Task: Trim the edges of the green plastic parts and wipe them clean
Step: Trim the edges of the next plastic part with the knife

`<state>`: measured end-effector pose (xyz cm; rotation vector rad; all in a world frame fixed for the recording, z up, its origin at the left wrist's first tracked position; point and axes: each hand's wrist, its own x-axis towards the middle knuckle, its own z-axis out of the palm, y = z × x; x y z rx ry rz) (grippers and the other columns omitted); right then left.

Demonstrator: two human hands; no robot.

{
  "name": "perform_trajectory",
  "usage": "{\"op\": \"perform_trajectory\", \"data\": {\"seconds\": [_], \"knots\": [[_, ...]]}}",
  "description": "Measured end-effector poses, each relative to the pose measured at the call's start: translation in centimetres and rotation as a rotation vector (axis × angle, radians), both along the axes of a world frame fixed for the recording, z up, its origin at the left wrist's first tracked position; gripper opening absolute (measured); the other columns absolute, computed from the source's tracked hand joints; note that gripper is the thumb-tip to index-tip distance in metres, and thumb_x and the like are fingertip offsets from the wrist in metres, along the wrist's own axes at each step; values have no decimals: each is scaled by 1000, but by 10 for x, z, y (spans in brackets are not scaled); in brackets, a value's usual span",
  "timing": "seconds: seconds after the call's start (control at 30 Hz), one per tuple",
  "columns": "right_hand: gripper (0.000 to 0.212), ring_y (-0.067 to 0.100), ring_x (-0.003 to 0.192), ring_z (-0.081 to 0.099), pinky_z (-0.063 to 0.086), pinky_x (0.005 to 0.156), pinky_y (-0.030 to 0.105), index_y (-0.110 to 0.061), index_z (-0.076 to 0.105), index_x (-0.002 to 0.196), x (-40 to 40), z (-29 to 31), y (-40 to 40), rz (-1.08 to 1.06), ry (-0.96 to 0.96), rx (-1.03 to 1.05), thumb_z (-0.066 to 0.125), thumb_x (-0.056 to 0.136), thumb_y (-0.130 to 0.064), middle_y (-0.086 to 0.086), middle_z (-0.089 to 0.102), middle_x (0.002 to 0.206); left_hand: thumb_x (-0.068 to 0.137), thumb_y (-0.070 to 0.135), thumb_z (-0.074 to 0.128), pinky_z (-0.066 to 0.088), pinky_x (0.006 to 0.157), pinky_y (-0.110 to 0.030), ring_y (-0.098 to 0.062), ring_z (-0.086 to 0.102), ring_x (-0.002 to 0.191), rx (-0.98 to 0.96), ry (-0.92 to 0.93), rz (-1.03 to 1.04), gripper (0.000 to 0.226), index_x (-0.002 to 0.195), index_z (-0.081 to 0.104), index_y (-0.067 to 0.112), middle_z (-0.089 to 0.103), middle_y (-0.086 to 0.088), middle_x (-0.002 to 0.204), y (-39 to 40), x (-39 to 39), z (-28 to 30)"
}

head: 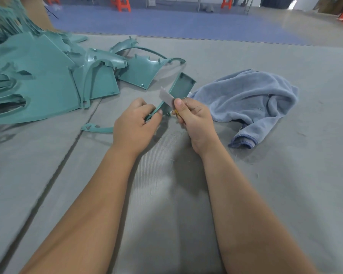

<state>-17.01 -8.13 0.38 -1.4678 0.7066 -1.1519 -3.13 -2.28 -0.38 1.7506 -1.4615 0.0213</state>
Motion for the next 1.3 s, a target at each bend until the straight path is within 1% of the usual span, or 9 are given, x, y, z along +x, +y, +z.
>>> {"op": "perform_trajectory", "data": {"seconds": [0.13, 0.23, 0.37, 0.47, 0.53, 0.7, 0.9, 1.1, 1.3], "knots": [[29, 3, 54, 37, 31, 54, 12, -7, 58, 73, -3, 0, -4, -69, -86, 28, 53, 100, -15, 1, 45, 60, 89, 44, 42, 29, 56, -31, -12, 44, 69, 4, 0, -13, 38, 71, 59, 15, 47, 4, 81, 1, 2, -1], [26, 3, 54, 35, 30, 52, 13, 0, 58, 82, -10, 1, -10, -105, -121, 39, 51, 101, -17, 13, 42, 73, 89, 43, 42, 32, 56, -32, -13, 45, 66, 1, -14, -21, 39, 70, 57, 12, 46, 3, 81, 2, 3, -1], [39, 1, 52, 37, 31, 50, 12, 12, 54, 78, -11, 2, -7, -79, -148, 59, 54, 96, -22, 9, 42, 66, 90, 42, 41, 31, 55, -31, -13, 44, 66, -5, -14, -29, 39, 71, 57, 12, 47, 3, 81, 2, 3, -1], [31, 4, 50, 34, 27, 48, 12, -7, 57, 67, -14, 7, -3, -44, -162, 114, 56, 92, -26, 3, 43, 62, 92, 42, 41, 30, 53, -31, -13, 44, 67, -13, -11, -40, 37, 69, 54, 15, 46, 4, 81, 2, 3, -1], [32, 3, 47, 34, 28, 47, 11, -12, 57, 65, -15, 10, 0, -21, -130, 95, 55, 96, -19, 2, 41, 57, 92, 42, 41, 31, 54, -31, -12, 43, 67, -16, -16, -39, 37, 70, 55, 14, 46, 4, 81, 2, 3, -1], [34, 9, 52, 35, 29, 52, 18, -3, 59, 66, -6, 15, 7, 12, 23, -48, 56, 98, -13, 4, 39, 55, 91, 40, 44, 33, 57, -32, -11, 45, 68, -26, -24, -40, 34, 72, 58, 16, 48, 6, 82, 2, 2, -1], [34, 7, 54, 35, 29, 56, 22, -8, 59, 65, -1, 13, 2, 0, 86, -144, 56, 98, -16, -14, 40, 51, 91, 39, 44, 34, 57, -33, -14, 45, 67, -33, -14, -62, 32, 66, 47, 19, 44, 5, 79, 4, 2, 0], [34, 13, 58, 34, 27, 58, 26, -20, 56, 63, -12, 19, -9, -76, -24, -78, 55, 96, -27, 11, 39, 62, 89, 41, 43, 34, 57, -32, -13, 46, 68, -19, 4, -63, 36, 70, 53, 12, 46, 2, 81, 5, 1, 0], [33, 2, 50, 38, 31, 51, 14, -9, 58, 65, -8, 18, -1, 31, 34, -97, 56, 97, -15, 2, 41, 55, 90, 39, 43, 33, 56, -33, -14, 44, 66, -35, -31, -61, 36, 69, 52, 12, 46, 3, 80, 5, 0, 0]]}}
